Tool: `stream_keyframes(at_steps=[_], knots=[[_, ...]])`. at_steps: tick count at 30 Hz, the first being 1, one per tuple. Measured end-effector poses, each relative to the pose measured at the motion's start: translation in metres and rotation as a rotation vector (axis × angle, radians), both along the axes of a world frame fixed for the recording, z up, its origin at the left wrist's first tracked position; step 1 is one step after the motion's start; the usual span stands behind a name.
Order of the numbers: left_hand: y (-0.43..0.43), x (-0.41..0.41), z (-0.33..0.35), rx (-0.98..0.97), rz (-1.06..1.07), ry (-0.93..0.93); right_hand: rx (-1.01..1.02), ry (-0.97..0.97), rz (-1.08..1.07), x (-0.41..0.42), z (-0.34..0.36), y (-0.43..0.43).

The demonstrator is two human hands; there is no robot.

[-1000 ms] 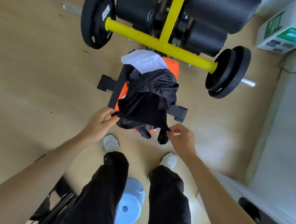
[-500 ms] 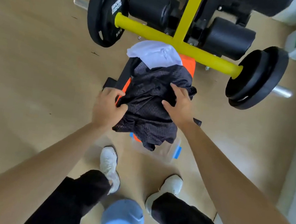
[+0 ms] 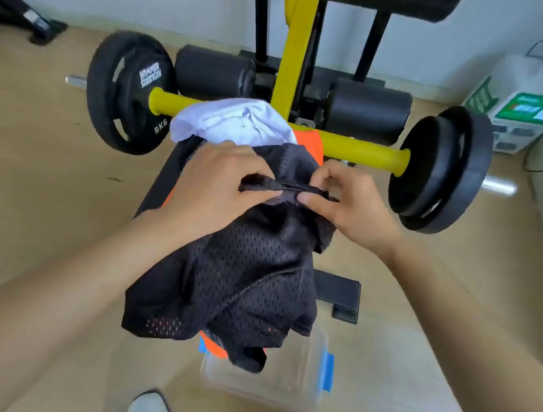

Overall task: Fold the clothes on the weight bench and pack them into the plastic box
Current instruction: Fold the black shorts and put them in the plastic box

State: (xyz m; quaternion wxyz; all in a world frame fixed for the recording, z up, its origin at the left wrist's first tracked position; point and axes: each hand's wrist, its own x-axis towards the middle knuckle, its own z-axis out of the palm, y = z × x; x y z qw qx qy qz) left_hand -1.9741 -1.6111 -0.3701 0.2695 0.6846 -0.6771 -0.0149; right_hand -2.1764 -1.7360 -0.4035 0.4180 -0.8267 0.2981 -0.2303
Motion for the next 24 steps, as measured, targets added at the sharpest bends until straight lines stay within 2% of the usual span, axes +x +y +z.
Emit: stream_keyframes(at_steps=[3, 5, 8, 10, 13, 16, 20, 24], knots=[[-0.006, -0.002, 0.012, 0.070, -0.038, 0.257, 0.085, -0.005, 0.153, -0.020, 0.005, -0.014], [-0.010, -0.006, 0.018, 0.076, -0.080, 0.364, 0.086, 0.035, 0.194, -0.033, -0.004, -0.018], [-0.009, -0.014, 0.026, 0.031, -0.092, 0.486, 0.049, 0.103, 0.150, -0.052, -0.023, -0.018], [-0.004, -0.019, 0.027, -0.021, -0.025, 0.563, 0.110, 0.047, 0.094, -0.068, -0.032, -0.011], [0.020, -0.031, 0.030, -0.049, 0.027, 0.626, 0.324, -0.165, 0.001, -0.091, -0.032, 0.018], [0.052, -0.047, 0.031, -0.076, 0.082, 0.705, 0.423, -0.271, -0.068, -0.109, -0.020, 0.057], [0.104, -0.058, 0.034, -0.054, 0.110, 0.711, 0.468, -0.380, -0.149, -0.133, 0.014, 0.108], [0.144, -0.071, 0.042, 0.049, 0.126, 0.664, 0.391, -0.468, -0.208, -0.152, 0.055, 0.148]])
